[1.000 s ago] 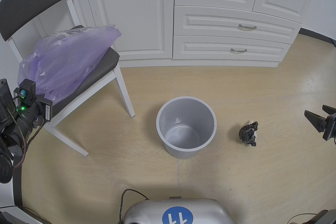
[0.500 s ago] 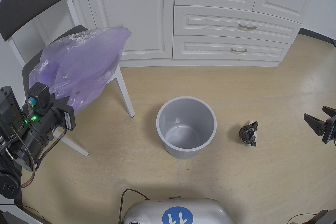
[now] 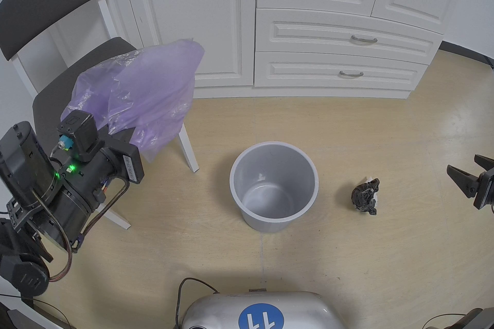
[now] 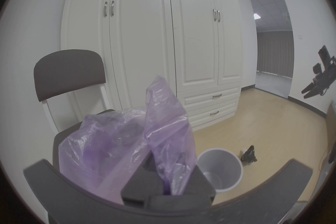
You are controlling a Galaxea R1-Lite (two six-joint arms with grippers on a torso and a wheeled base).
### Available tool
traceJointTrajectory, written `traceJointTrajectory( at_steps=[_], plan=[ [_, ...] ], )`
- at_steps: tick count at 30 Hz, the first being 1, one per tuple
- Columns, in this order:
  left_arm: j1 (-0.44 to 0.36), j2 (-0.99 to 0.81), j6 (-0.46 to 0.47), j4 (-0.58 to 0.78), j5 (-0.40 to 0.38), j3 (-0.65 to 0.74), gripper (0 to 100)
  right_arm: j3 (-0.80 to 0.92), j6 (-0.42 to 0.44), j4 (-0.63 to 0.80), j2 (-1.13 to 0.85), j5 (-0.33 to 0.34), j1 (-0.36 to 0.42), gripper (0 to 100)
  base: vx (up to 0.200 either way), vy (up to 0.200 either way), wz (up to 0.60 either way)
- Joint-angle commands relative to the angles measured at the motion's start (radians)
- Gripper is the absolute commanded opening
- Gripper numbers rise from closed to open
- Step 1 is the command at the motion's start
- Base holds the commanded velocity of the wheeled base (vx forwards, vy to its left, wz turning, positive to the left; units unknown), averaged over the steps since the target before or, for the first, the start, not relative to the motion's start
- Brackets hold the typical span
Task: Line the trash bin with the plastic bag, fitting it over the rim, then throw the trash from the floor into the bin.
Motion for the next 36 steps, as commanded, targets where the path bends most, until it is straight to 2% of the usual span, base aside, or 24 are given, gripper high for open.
traceJointTrajectory(
  at_steps=[1, 10, 13, 24, 36],
  plan=[
    [-0.034, 0.093, -0.002, -0.095, 0.003, 0.042, 0, -0.003, 0.001, -0.002, 0.002, 0.000, 0.001, 100, 0.000, 0.000, 0.00],
    [-0.062, 0.136, -0.016, -0.240, 0.003, 0.123, 0, 0.014, 0.001, -0.048, 0.017, -0.004, 0.001, 100, 0.000, 0.000, 0.00],
    [-0.100, 0.137, -0.016, -0.245, 0.003, 0.132, 0, 0.017, -0.001, -0.048, 0.033, -0.004, 0.003, 100, 0.000, 0.000, 0.00],
    [-0.152, 0.099, -0.011, -0.267, 0.004, 0.155, 0, 0.020, -0.002, -0.048, 0.036, -0.004, 0.023, 100, 0.000, 0.000, 0.00],
    [-0.155, 0.096, -0.010, -0.267, 0.006, 0.150, 0, 0.015, 0.007, -0.054, 0.054, -0.004, 0.024, 100, 0.000, 0.000, 0.00]
  ],
)
